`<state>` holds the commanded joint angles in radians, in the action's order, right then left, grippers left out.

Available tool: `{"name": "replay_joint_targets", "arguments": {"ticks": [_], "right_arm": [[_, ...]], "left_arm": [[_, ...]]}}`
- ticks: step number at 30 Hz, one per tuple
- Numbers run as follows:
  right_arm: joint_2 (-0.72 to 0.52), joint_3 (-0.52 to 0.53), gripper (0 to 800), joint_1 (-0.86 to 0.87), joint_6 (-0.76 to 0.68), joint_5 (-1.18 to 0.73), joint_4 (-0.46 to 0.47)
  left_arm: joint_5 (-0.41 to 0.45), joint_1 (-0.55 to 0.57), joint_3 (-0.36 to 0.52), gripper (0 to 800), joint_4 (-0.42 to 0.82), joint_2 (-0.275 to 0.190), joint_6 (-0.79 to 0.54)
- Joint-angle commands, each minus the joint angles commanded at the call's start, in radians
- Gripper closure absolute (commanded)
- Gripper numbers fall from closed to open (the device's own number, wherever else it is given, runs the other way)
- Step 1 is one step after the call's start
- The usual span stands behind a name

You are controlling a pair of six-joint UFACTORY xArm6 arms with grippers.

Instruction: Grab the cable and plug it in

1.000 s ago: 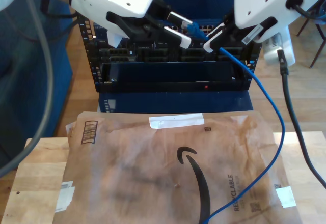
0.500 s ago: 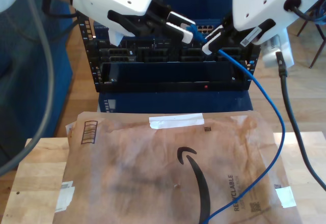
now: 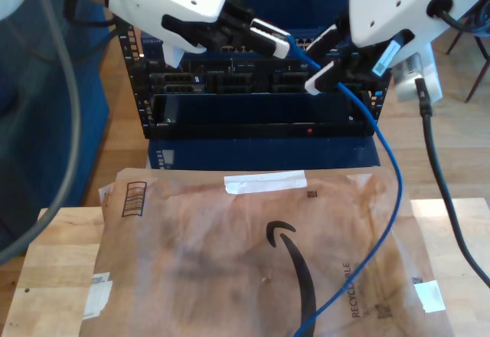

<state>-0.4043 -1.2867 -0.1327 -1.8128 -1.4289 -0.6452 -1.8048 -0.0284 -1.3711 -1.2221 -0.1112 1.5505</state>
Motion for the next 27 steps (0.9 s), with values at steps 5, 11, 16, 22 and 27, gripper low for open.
{"name": "replay_joint_targets", "arguments": {"ticks": [5, 11, 16, 22, 27], "right_arm": [[-0.051, -0.029, 2, 0.002, 0.038, 0.052, 0.002], [-0.06, -0.063, 2, 0.002, 0.13, 0.063, 0.005], [-0.095, -0.037, 2, 0.002, 0.181, 0.072, 0.006], [-0.218, 0.068, 4, 0.0, 0.331, 0.252, -0.002], [-0.322, 0.153, 3, -0.005, 0.345, 0.327, -0.003]], "left_arm": [[-0.089, -0.012, -0.006, 798, -0.068, 0.041, 0.078], [-0.129, -0.048, -0.006, 798, -0.1, 0.087, 0.149], [-0.19, -0.089, -0.011, 798, -0.147, 0.143, 0.25], [-0.219, -0.092, -0.011, 798, -0.176, 0.163, 0.31], [-0.264, -0.114, -0.011, 798, -0.216, 0.169, 0.324]]}}
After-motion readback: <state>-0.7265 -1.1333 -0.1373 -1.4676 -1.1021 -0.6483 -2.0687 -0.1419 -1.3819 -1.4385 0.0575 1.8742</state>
